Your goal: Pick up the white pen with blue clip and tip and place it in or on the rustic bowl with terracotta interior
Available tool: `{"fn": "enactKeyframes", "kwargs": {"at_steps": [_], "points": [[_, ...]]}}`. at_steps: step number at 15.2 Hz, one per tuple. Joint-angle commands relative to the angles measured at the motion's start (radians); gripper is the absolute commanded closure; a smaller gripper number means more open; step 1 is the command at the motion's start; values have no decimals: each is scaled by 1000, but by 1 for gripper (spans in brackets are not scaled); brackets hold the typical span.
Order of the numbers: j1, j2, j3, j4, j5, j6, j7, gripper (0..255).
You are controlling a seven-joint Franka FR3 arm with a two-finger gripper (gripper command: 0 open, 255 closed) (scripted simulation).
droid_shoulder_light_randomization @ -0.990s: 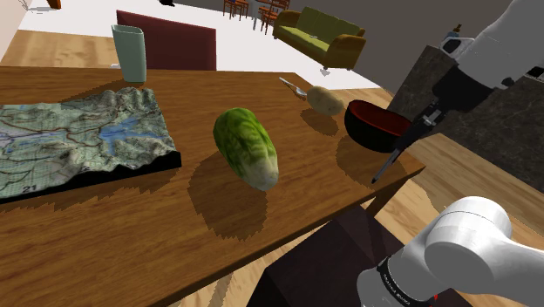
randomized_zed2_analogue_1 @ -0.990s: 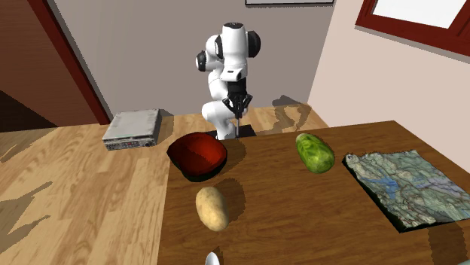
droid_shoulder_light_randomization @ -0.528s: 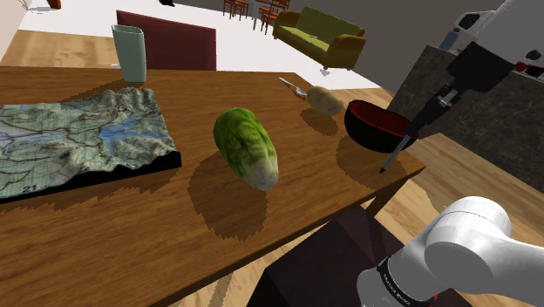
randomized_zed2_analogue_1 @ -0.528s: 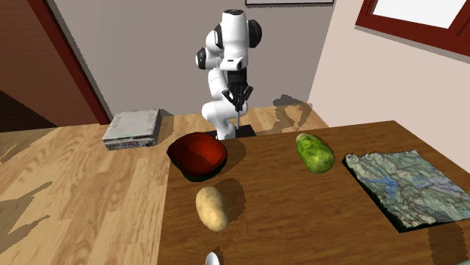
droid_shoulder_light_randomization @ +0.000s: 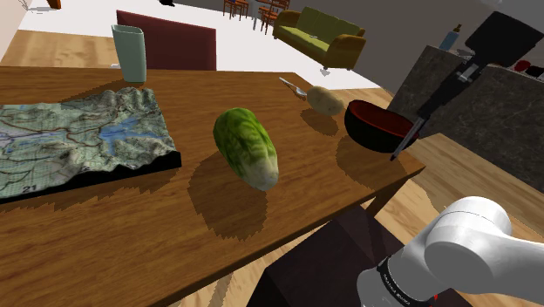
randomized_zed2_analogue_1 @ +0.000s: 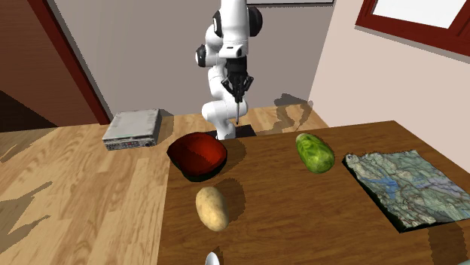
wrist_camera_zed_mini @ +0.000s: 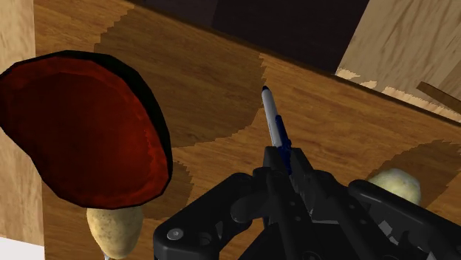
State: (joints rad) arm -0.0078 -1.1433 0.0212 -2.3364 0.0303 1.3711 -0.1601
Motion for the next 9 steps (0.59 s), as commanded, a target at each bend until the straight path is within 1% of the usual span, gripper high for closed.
{"fn": "enactKeyframes", "kwargs": {"at_steps": [1,9], "points": [[0,17,2,35,1,-18,2,255],[-1,97,0,188,0,-92,3,255]]}}
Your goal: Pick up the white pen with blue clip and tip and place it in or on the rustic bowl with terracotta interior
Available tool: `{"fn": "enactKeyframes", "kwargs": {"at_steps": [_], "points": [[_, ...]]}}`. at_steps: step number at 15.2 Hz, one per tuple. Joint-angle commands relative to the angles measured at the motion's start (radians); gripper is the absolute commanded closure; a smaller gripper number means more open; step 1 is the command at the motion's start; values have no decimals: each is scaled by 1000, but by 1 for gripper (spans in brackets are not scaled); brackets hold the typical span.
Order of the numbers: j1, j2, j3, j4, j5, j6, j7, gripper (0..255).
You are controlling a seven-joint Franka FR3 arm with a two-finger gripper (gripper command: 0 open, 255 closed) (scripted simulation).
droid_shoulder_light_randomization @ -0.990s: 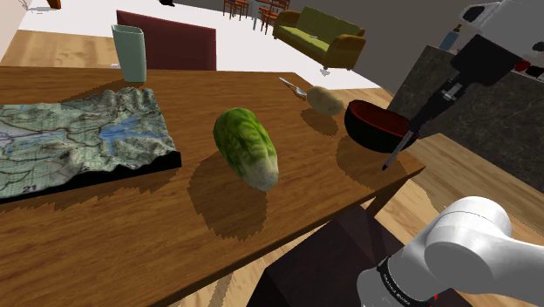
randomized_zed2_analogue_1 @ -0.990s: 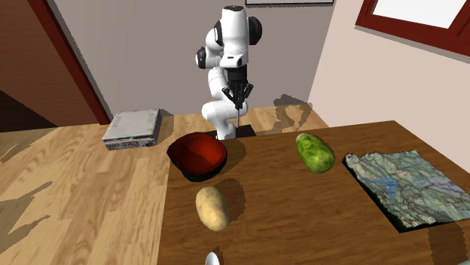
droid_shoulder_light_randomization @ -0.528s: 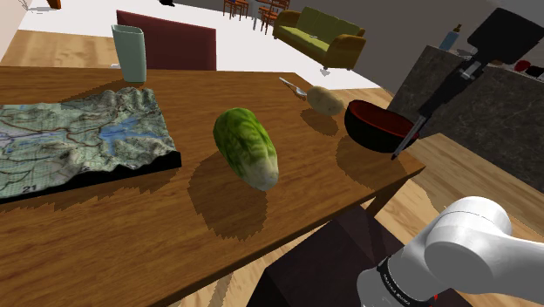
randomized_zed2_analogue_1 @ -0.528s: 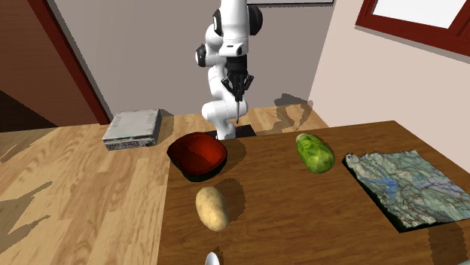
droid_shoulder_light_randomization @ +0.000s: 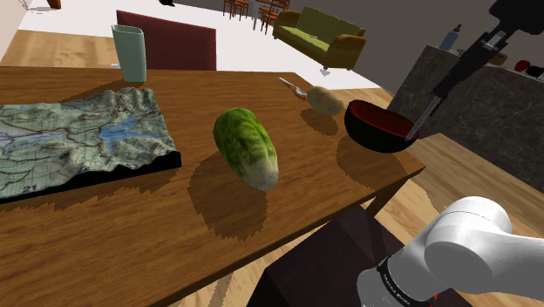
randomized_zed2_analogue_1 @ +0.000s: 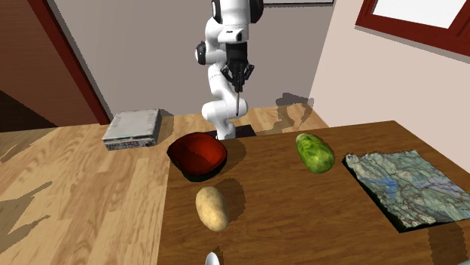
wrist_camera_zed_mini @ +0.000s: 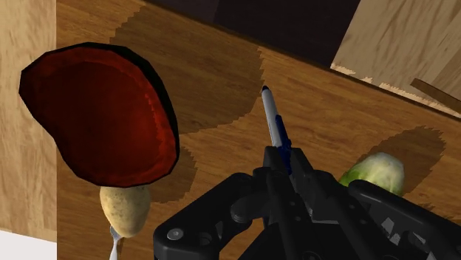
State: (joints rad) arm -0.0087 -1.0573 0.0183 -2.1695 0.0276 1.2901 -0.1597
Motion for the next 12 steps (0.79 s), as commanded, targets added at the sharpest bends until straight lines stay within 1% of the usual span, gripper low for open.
{"fn": "enactKeyframes", "kwargs": {"at_steps": [1,4,5,12], "points": [[0,21,3,41,2,-21,3,255],[0,52,3,102,2,-50,4,255],[0,54,2,106,2,-51,4,255],[4,229,-132,254,-88,-23,-124,255]]}}
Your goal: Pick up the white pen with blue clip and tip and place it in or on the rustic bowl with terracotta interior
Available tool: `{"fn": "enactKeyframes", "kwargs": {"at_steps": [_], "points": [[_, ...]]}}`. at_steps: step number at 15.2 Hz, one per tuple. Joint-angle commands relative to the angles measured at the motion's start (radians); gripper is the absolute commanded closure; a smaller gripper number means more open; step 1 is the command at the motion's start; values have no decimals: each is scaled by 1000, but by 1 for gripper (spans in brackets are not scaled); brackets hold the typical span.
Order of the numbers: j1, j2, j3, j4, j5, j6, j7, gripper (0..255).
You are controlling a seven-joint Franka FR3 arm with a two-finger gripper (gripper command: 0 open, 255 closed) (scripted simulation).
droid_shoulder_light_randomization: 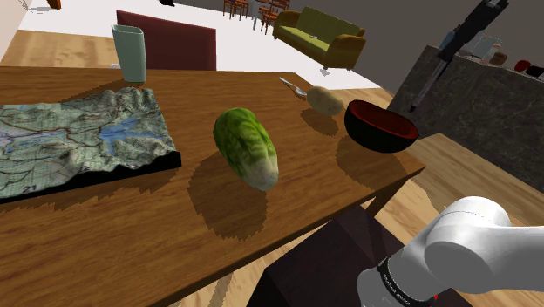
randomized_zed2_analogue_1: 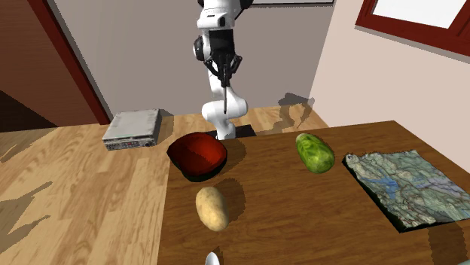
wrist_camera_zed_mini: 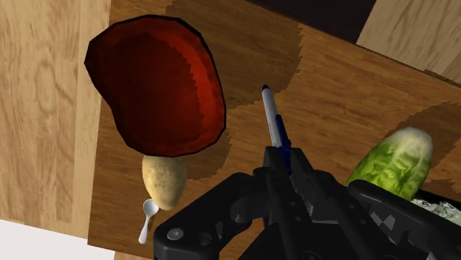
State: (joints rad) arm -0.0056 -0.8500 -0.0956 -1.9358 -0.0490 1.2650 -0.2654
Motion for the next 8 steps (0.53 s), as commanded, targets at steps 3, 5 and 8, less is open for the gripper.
{"fn": "enactKeyframes", "kwargs": {"at_steps": [3,5,8], "points": [[7,106,-77,103,-37,8,-75,255],[12,166,-117,164,-48,9,-114,255],[21,263,-180,269,-56,6,-175,255]]}}
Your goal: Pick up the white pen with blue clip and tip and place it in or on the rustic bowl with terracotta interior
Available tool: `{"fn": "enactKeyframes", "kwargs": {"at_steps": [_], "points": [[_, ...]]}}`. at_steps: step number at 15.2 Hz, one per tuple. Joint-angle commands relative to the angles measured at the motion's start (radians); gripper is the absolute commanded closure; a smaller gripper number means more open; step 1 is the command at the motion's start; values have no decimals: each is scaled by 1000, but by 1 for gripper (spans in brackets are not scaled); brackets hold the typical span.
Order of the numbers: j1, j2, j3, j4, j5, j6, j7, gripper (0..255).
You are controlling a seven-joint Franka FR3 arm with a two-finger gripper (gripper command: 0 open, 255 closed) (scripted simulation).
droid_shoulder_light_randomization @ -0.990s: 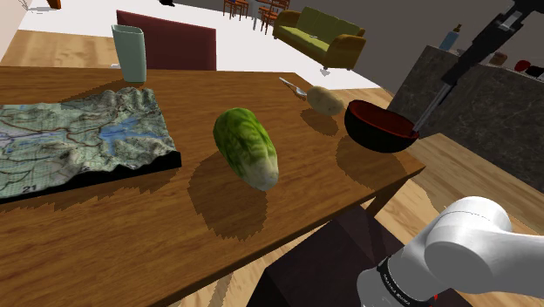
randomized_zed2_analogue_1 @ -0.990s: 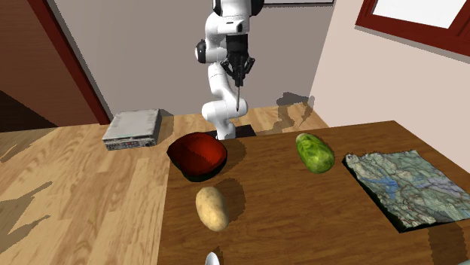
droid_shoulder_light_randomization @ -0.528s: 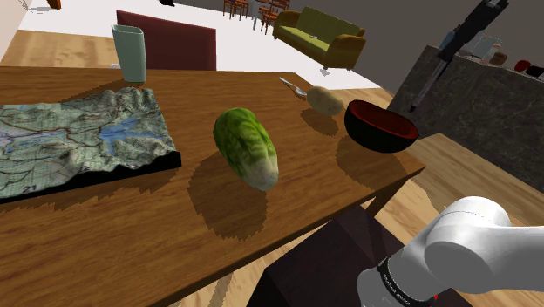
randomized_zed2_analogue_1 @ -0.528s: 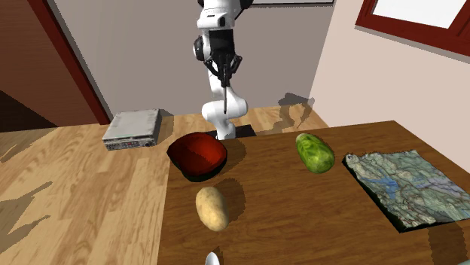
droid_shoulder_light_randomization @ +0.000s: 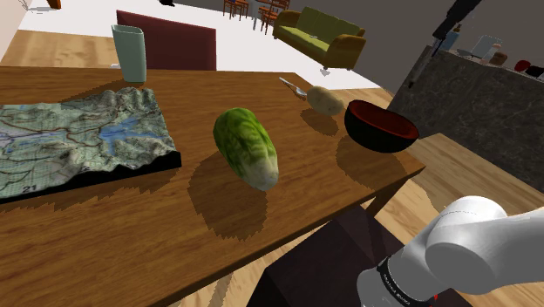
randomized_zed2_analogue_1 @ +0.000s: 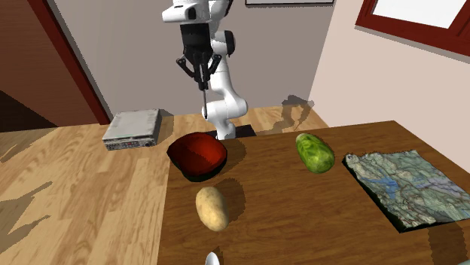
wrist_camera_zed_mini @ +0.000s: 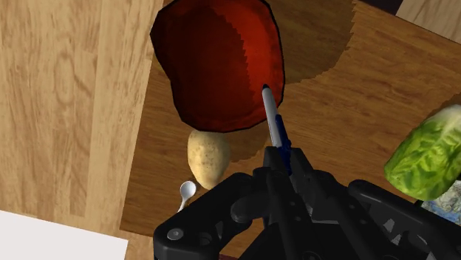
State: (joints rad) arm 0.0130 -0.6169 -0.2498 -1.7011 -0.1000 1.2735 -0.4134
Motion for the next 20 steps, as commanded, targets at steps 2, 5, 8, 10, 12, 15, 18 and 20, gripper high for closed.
{"fn": "enactKeyframes", "kwargs": {"at_steps": [2,5,8,10,12,15,18,20], "points": [[9,100,-72,113,-4,-9,-71,255],[10,130,-102,122,-3,13,-100,255],[5,97,-97,48,-10,55,-94,255],[2,77,-95,2,-15,83,-91,255],[-2,58,-93,-44,-19,109,-88,255],[-6,32,-92,-109,-25,148,-84,255],[-11,8,-91,-171,-31,187,-81,255],[-14,-7,-91,-211,-35,212,-79,255]]}}
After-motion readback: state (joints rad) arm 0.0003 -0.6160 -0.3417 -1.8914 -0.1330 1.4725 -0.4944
